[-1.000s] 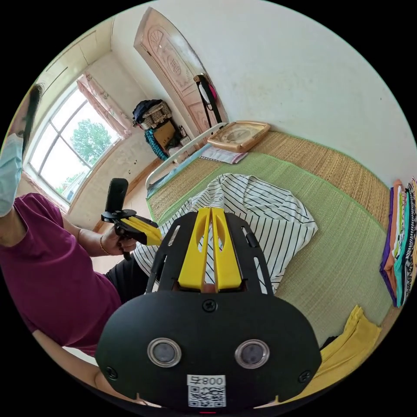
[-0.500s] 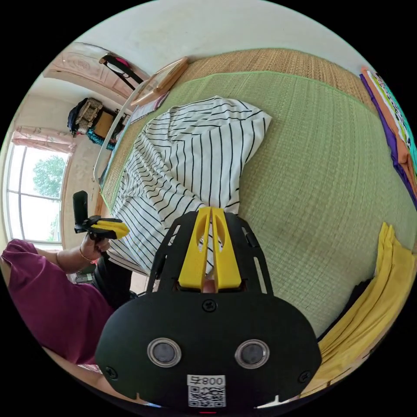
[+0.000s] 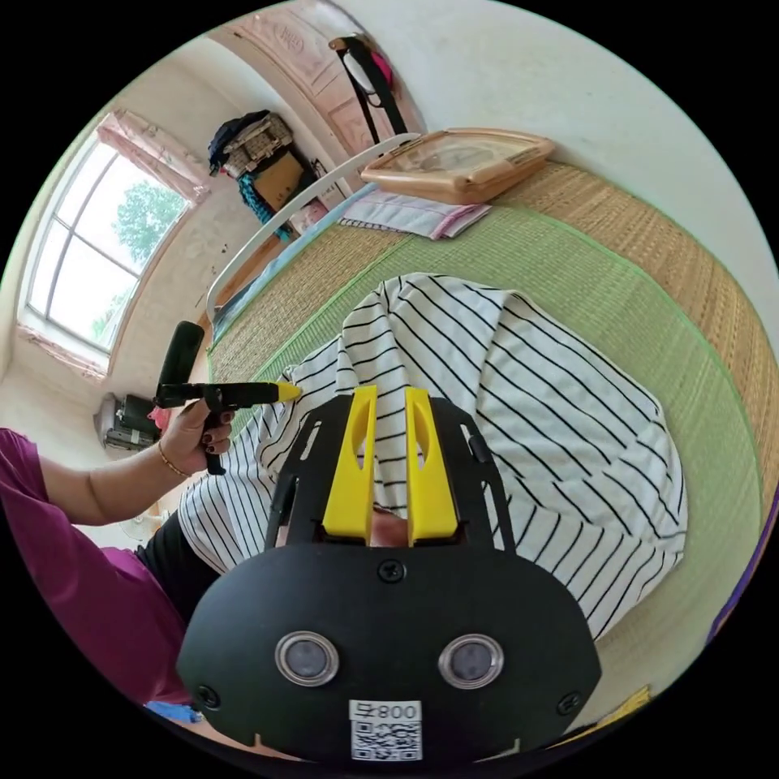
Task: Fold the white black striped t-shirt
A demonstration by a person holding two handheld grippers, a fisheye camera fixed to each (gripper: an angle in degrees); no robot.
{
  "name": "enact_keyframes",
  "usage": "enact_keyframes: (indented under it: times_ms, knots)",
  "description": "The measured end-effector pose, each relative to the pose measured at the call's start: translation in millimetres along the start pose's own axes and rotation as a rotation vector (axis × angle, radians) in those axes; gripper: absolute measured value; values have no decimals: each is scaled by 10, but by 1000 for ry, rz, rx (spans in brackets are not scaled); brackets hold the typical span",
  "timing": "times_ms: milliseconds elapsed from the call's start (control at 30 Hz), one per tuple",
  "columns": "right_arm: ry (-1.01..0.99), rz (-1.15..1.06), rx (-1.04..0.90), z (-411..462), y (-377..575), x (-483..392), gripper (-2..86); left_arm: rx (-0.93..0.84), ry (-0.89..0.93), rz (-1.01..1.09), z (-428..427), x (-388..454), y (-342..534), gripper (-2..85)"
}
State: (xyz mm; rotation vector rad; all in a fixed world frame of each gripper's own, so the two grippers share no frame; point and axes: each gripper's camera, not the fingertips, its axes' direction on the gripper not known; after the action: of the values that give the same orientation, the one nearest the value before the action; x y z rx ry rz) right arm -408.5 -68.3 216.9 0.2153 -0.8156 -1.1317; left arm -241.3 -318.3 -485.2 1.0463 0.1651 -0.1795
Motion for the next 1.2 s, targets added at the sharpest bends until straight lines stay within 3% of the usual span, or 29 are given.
enact_keyframes:
  times_ms: [200,467,733,867,1000,1100,1200]
  knots:
    - [143,-16,-112,693,-433,-229,62,24,74,-1,-168,-356,132,6]
    - [100,-1,-104,743,-411,-336,52,56,107,-16,-351,-710,341,34]
    - [108,-6,-60,446,-416,-467,6,95,191,-12,-538,-916,413,4]
    - [57,62,-18,187,-348,-209,4,90,104,38,-690,-993,590,1]
    - [24,145,-25,279,-291,-26,11,83,135,11,-691,-1151,714,1]
    - [-19,69,58,163,-416,-271,29,79,118,46,-714,-1135,754,1]
    - [34,-31,16,354,-751,-616,59,74,119,68,-719,-1127,776,1]
